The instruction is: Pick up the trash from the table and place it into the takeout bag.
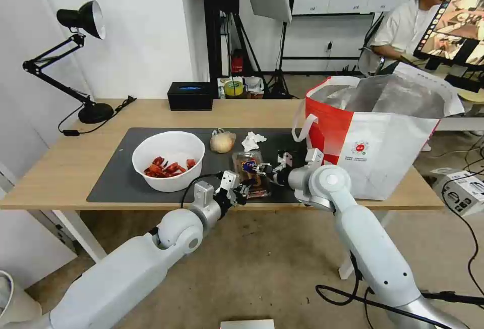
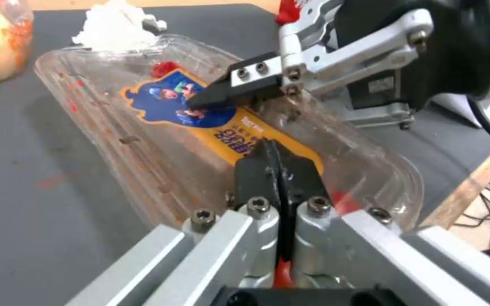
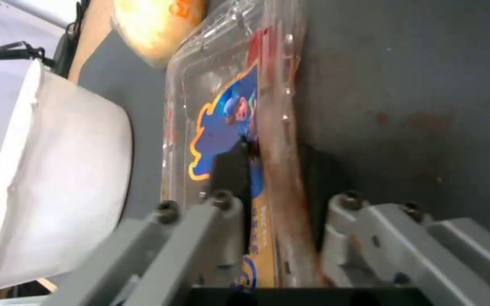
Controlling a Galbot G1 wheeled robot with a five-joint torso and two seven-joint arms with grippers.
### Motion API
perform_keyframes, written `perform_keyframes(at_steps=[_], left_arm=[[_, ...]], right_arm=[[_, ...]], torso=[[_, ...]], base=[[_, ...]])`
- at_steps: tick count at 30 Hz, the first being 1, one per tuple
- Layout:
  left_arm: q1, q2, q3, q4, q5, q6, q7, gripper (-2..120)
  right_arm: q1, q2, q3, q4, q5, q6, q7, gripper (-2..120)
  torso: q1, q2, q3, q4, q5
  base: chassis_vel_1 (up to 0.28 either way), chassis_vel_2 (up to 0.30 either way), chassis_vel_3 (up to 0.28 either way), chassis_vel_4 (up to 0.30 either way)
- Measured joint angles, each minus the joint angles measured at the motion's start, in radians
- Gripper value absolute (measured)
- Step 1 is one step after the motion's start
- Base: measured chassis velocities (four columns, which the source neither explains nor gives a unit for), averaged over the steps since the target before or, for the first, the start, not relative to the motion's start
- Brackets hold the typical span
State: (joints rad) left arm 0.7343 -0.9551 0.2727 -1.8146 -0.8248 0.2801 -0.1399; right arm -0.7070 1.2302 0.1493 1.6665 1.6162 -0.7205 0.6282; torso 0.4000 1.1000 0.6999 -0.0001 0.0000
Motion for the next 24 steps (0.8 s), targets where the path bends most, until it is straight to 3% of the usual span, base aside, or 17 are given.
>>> perform_keyframes(at_steps=[2, 5, 17, 24], left_arm=[[0.004, 0.001, -0.003, -0.001, 0.0, -0.001, 0.001, 0], [0.012, 0.005, -0.008, -0.004, 0.001, -0.001, 0.002, 0], [0.057, 0.054, -0.053, -0.047, -0.002, -0.011, 0.008, 0], [0.148, 0.114, -0.155, -0.126, -0.009, -0.026, 0.008, 0]], right_arm=[[0.0, -0.002, 0.0, 0.0, 0.0, 0.0, -0.002, 4], [0.0, -0.004, 0.0, 0.0, 0.0, 0.001, -0.003, 0], [0.003, -0.007, 0.018, 0.005, 0.011, 0.0, -0.004, 0], [-0.012, -0.017, 0.04, 0.043, 0.016, 0.0, -0.021, 0]], torso=[[0.0, 0.0, 0.0, 0.0001, 0.0], [0.0, 0.0, 0.0, 0.0002, 0.0], [0.0, 0.0, 0.0, 0.0001, -0.0001], [0.0, 0.0, 0.0, 0.0, -0.0002]], base=[[0.0, 0.0, 0.0, 0.0], [0.0, 0.0, 0.0, 0.0], [0.0, 0.0, 0.0, 0.0], [0.0, 0.0, 0.0, 0.0]])
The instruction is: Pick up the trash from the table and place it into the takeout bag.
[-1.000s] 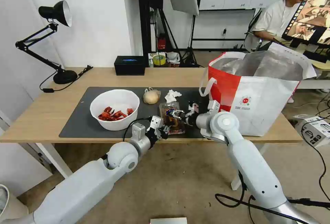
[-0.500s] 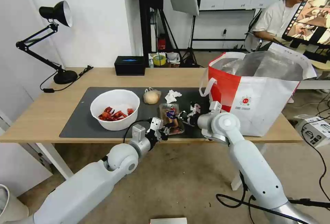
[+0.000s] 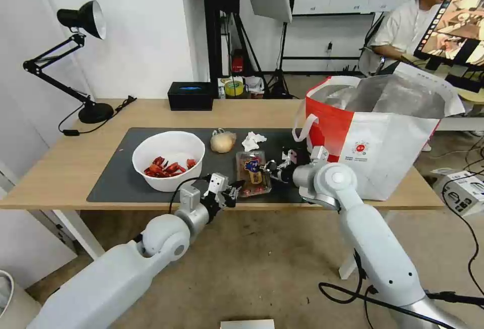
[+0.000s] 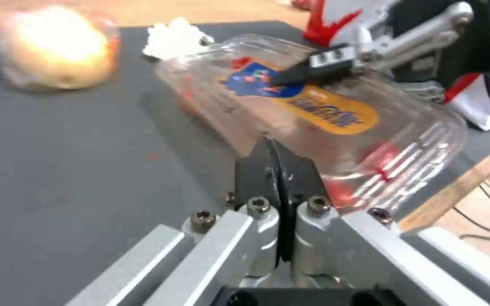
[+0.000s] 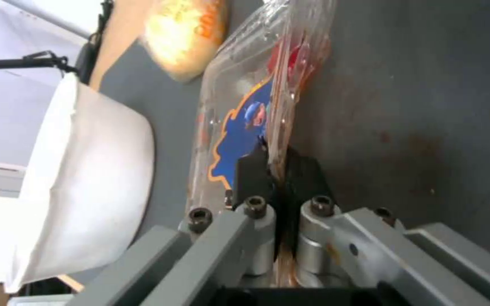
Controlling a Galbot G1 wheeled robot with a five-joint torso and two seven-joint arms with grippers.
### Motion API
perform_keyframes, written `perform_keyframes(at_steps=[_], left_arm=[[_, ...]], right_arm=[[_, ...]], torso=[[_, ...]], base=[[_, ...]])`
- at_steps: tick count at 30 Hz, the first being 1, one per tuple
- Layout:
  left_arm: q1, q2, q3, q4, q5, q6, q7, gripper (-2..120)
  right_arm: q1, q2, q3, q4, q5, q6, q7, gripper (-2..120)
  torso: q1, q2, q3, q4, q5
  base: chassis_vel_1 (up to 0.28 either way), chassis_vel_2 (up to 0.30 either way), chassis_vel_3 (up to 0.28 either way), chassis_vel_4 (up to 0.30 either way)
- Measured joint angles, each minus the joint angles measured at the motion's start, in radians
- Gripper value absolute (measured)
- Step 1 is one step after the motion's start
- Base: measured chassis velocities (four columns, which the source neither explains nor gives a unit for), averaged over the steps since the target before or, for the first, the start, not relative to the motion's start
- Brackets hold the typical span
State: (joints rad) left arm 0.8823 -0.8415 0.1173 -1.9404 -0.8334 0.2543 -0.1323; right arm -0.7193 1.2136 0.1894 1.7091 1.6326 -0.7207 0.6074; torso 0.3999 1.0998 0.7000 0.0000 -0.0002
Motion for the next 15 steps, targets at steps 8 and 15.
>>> perform_keyframes(at_steps=[8, 15], left_arm=[[0.157, 0.037, -0.172, -0.092, 0.01, -0.02, 0.01, 0], [0.324, 0.027, -0.281, -0.16, 0.077, -0.071, 0.024, 3]], right_arm=[[-0.023, -0.011, 0.021, 0.043, 0.0, 0.0, -0.019, 0], [-0.047, -0.025, 0.058, 0.109, -0.002, 0.002, -0.053, 0]], torso=[[0.0, 0.0, 0.0, 0.0, 0.0002], [0.0, 0.0, 0.0, 0.0001, 0.0002]], base=[[0.0, 0.0, 0.0, 0.0], [0.0, 0.0, 0.0, 0.0]])
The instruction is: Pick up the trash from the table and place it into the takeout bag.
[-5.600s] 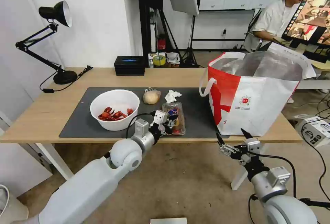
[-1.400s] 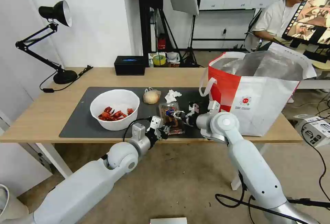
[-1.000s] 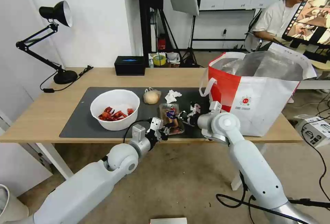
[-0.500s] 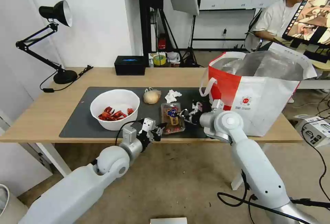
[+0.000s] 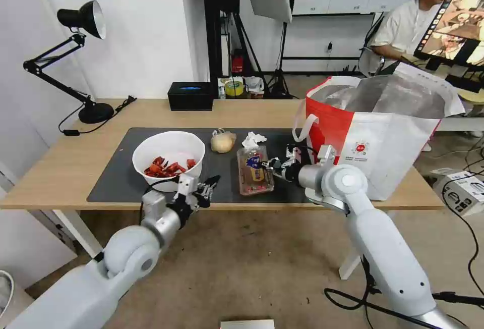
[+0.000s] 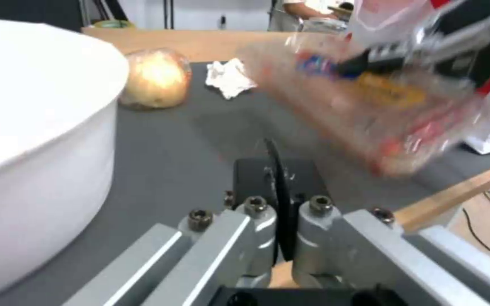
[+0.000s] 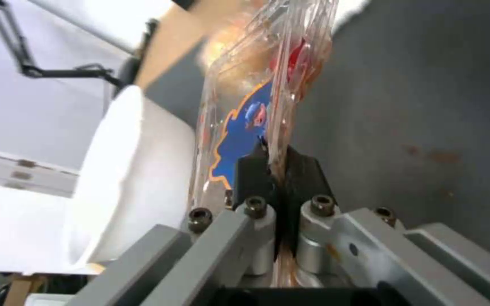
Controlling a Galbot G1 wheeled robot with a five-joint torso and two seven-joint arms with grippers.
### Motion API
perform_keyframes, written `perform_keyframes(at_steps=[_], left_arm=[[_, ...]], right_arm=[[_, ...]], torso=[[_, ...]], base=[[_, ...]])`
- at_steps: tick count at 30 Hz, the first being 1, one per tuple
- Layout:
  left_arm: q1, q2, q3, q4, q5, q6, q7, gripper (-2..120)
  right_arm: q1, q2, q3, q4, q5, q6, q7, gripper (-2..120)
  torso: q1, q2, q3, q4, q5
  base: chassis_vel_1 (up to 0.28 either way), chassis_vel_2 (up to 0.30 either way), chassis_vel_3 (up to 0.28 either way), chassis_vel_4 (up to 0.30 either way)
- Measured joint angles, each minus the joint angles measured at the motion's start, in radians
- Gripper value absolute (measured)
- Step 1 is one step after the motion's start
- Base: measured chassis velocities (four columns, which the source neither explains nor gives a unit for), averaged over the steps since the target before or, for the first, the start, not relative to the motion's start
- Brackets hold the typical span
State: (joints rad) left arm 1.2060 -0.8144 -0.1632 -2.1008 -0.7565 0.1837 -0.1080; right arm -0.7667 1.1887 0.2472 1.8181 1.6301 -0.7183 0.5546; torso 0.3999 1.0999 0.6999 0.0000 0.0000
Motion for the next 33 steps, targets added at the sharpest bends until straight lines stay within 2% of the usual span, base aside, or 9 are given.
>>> perform_keyframes(at_steps=[3, 4, 7, 8, 11, 16, 23, 26, 33], left_arm=[[0.088, -0.029, -0.055, -0.018, 0.031, -0.016, 0.009, 18], [0.088, -0.029, -0.055, -0.018, 0.031, -0.016, 0.009, 18], [0.179, -0.06, -0.12, -0.048, 0.062, -0.024, 0.035, 33], [0.179, -0.06, -0.12, -0.048, 0.062, -0.024, 0.035, 33], [0.227, -0.087, -0.16, -0.067, 0.083, -0.032, 0.048, 48], [0.265, -0.111, -0.19, -0.083, 0.109, -0.032, 0.056, 62], [0.286, -0.127, -0.222, -0.08, 0.128, -0.028, 0.069, 91], [0.285, -0.129, -0.223, -0.081, 0.126, -0.025, 0.069, 99], [0.273, -0.147, -0.205, -0.081, 0.125, -0.01, 0.078, 100]], right_arm=[[-0.013, -0.018, 0.03, 0.055, 0.003, 0.02, -0.023, 0], [-0.013, -0.018, 0.03, 0.055, 0.003, 0.02, -0.023, 0], [-0.023, -0.063, 0.066, 0.129, 0.025, 0.058, -0.048, 0], [-0.023, -0.063, 0.066, 0.129, 0.025, 0.058, -0.048, 0], [-0.017, -0.106, 0.106, 0.184, 0.059, 0.085, -0.048, 0], [0.017, -0.148, 0.156, 0.232, 0.102, 0.127, -0.044, 0], [0.153, -0.257, 0.216, 0.25, 0.198, 0.251, 0.011, 0], [0.192, -0.305, 0.235, 0.227, 0.219, 0.281, 0.032, 0], [0.239, -0.423, 0.252, 0.123, 0.174, 0.297, 0.034, 0]], torso=[[0.0, 0.0, 0.0, 0.0, -0.0001], [0.0, 0.0, 0.0, 0.0, -0.0001], [0.0, 0.0, 0.0, 0.0, 0.0], [0.0, 0.0, 0.0, 0.0, 0.0], [0.0, 0.0, 0.0, 0.0, 0.0001], [0.0, 0.0, 0.0, -0.0001, 0.0002], [0.0, 0.0, 0.0, 0.0, 0.0001], [0.0, 0.0, 0.0, -0.0001, 0.0002], [0.0, 0.0, 0.0, -0.0003, 0.0003]], base=[[0.0, 0.0, 0.0, 0.0], [0.0, 0.0, 0.0, 0.0], [0.0, 0.0, 0.0, 0.0], [0.0, 0.0, 0.0, 0.0], [0.0, 0.0, 0.0, 0.0], [0.0, 0.0, 0.0, 0.0], [0.0, 0.0, 0.0, 0.0], [0.0, 0.0, 0.0, 0.0], [0.0, 0.0, 0.0, 0.0]])
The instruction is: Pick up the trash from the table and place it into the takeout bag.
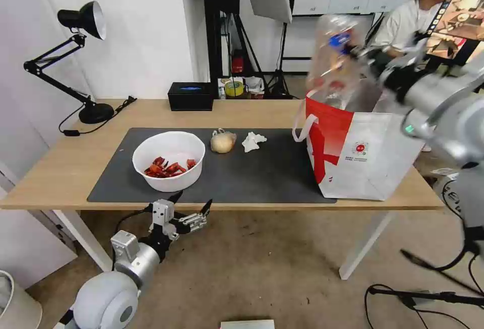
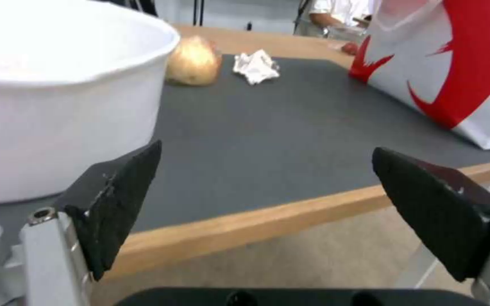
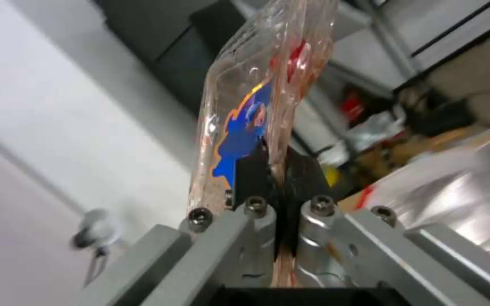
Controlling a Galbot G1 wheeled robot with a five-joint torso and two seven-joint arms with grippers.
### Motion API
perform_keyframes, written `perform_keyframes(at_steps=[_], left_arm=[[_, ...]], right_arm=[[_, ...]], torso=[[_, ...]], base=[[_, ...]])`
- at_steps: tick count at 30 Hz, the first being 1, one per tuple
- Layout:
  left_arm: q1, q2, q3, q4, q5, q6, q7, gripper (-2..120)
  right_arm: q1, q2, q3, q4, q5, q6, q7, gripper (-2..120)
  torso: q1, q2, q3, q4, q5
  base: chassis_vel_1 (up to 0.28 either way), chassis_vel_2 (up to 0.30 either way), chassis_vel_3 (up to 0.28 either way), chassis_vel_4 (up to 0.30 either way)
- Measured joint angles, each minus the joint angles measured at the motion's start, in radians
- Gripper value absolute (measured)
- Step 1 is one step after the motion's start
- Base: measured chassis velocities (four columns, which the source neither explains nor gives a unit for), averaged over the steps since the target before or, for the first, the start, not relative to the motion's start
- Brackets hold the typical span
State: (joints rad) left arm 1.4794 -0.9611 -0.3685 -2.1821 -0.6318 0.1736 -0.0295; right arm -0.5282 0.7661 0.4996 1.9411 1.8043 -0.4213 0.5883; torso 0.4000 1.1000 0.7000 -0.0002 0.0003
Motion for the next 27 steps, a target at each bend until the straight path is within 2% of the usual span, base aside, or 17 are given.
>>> perform_keyframes(at_steps=[6, 9, 10, 13, 15, 17, 21, 27], left_arm=[[-0.012, -0.001, 0.015, -0.002, -0.002, 0.004, 0.002, 100], [-0.012, -0.001, 0.014, -0.017, -0.014, 0.022, 0.006, 100], [-0.012, -0.001, 0.014, -0.017, -0.014, 0.022, 0.006, 100], [-0.016, 0.0, 0.019, -0.021, -0.019, 0.025, 0.006, 100], [-0.017, 0.0, 0.019, -0.021, -0.019, 0.025, 0.006, 100], [-0.017, 0.0, 0.021, -0.021, -0.019, 0.025, 0.006, 100], [-0.015, -0.002, 0.027, -0.025, -0.019, 0.025, 0.004, 100], [-0.01, -0.011, 0.031, -0.027, -0.019, 0.025, 0.003, 100]], right_arm=[[-0.002, -0.042, -0.006, -0.045, -0.106, -0.001, -0.024, 0], [-0.029, -0.061, -0.034, -0.059, -0.274, -0.002, -0.075, 0], [-0.029, -0.061, -0.034, -0.059, -0.274, -0.002, -0.075, 0], [-0.055, -0.064, -0.081, -0.073, -0.425, 0.013, -0.114, 0], [-0.061, -0.064, -0.091, -0.076, -0.452, 0.017, -0.121, 0], [-0.081, -0.06, -0.113, -0.082, -0.542, 0.026, -0.146, 0], [-0.11, -0.059, -0.124, -0.086, -0.607, 0.032, -0.168, 0], [-0.151, -0.059, -0.117, -0.077, -0.614, 0.032, -0.169, 0]], torso=[[0.0, 0.0, 0.0, 0.0001, -0.0003], [0.0, 0.0, 0.0, 0.0001, -0.0002], [0.0, 0.0, 0.0, 0.0001, -0.0002], [0.0, 0.0, 0.0, 0.0002, -0.0002], [0.0, 0.0, 0.0, 0.0002, -0.0002], [0.0, 0.0, 0.0, 0.0003, -0.0003], [0.0, 0.0, 0.0, 0.0003, -0.0003], [0.0, 0.0, 0.0, 0.0003, -0.0004]], base=[[0.0, 0.0, 0.0, 0.0], [0.0, 0.0, 0.0, 0.0], [0.0, 0.0, 0.0, 0.0], [0.0, 0.0, 0.0, 0.0], [0.0, 0.0, 0.0, 0.0], [0.0, 0.0, 0.0, 0.0], [0.0, 0.0, 0.0, 0.0], [0.0, 0.0, 0.0, 0.0]])
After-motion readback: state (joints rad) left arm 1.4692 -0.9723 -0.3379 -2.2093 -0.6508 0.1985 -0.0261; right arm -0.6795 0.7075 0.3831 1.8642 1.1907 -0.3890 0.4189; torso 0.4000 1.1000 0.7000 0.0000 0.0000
